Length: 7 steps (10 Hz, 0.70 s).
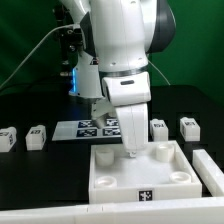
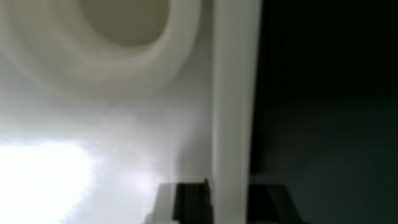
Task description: Assemble one leg
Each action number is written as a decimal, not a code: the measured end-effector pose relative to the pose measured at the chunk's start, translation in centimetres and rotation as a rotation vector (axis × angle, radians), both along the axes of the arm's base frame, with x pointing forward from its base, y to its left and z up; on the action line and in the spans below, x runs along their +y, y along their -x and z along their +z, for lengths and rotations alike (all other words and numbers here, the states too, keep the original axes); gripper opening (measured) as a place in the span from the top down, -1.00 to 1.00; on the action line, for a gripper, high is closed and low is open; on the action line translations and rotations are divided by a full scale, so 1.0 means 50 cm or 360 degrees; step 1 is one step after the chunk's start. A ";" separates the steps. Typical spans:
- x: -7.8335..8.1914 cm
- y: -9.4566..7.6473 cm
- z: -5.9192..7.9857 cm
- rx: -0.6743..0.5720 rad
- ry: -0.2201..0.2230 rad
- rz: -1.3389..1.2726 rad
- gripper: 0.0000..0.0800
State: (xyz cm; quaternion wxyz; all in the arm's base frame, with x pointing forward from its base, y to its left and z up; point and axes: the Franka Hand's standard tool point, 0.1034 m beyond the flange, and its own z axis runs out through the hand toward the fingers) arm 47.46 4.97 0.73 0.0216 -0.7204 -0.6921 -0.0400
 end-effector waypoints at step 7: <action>0.042 -0.032 -0.001 -0.0073 -0.0019 -0.0072 0.85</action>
Offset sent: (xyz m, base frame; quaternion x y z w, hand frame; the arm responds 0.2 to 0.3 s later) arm 0.0138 0.0362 0.0014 -0.0103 -0.0130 0.0083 0.9998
